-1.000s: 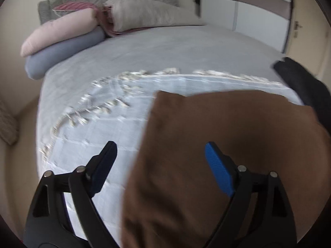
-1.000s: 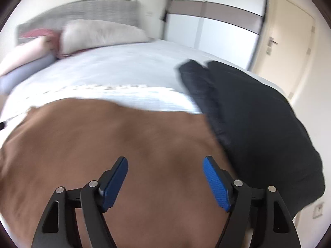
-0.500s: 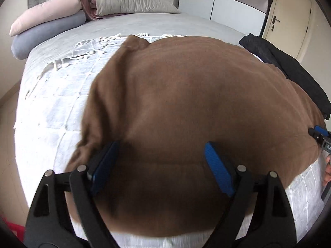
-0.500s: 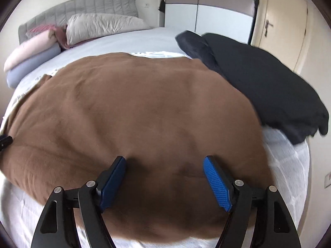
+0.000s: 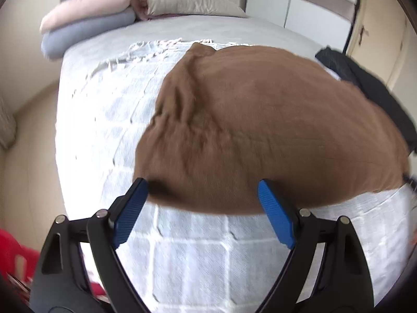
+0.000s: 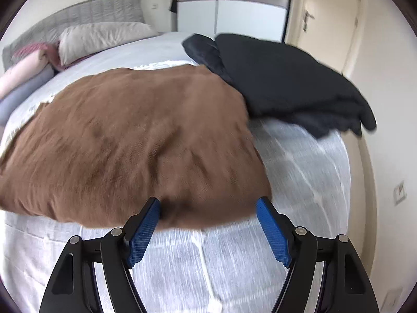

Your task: Fold large clothes

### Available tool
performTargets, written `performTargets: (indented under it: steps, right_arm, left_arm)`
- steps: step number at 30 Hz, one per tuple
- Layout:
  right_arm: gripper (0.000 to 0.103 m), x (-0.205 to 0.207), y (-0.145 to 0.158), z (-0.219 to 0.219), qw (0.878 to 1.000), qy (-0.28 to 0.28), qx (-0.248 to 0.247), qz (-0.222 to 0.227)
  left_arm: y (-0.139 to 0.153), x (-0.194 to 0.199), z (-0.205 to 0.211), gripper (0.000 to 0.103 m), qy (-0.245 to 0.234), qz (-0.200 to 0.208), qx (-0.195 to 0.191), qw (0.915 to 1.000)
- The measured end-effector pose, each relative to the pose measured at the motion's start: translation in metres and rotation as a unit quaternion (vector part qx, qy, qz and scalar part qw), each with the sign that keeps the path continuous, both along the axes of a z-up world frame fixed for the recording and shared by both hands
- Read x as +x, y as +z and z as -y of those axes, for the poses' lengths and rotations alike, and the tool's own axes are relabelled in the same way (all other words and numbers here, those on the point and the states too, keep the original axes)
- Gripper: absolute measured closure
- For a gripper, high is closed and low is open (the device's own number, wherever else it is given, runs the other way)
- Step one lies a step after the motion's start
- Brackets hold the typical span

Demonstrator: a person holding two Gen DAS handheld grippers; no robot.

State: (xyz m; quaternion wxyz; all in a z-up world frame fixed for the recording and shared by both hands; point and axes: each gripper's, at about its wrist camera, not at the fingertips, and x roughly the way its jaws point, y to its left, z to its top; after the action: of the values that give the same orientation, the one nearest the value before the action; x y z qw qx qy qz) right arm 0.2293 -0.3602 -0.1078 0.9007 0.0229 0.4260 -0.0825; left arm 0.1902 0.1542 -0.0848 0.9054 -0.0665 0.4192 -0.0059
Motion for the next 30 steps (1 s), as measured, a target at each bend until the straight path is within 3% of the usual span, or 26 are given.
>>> performTargets:
  steps: [4,6,12,18,25,30]
  right_arm:
    - [0.026,-0.022,0.01,0.001,0.999,-0.013,0.037,-0.011]
    - [0.026,-0.032,0.019,-0.005,1.0,-0.011,0.029,-0.006]
    - [0.017,-0.046,0.024,-0.025,1.0,-0.007,0.001,-0.012]
    - [0.013,-0.051,0.025,-0.05,1.0,0.024,0.0,-0.01]
    - [0.011,-0.051,0.022,-0.075,0.999,0.044,0.02,-0.021]
    - [0.011,-0.054,0.022,-0.092,0.998,0.057,0.005,-0.017]
  left_arm:
    - [-0.004,-0.008,0.002,0.016,0.009,-0.041,-0.044,0.9982]
    - [-0.003,-0.01,0.008,0.016,0.007,-0.053,-0.053,0.9972]
    - [-0.003,-0.024,0.042,0.008,-0.016,-0.086,-0.029,0.9958]
    - [0.004,-0.036,0.082,0.008,-0.054,-0.073,-0.009,0.9958]
    - [0.007,-0.037,0.112,0.008,-0.061,-0.077,-0.005,0.9952]
    - [0.013,-0.039,0.124,0.008,-0.054,-0.065,0.0,0.9964]
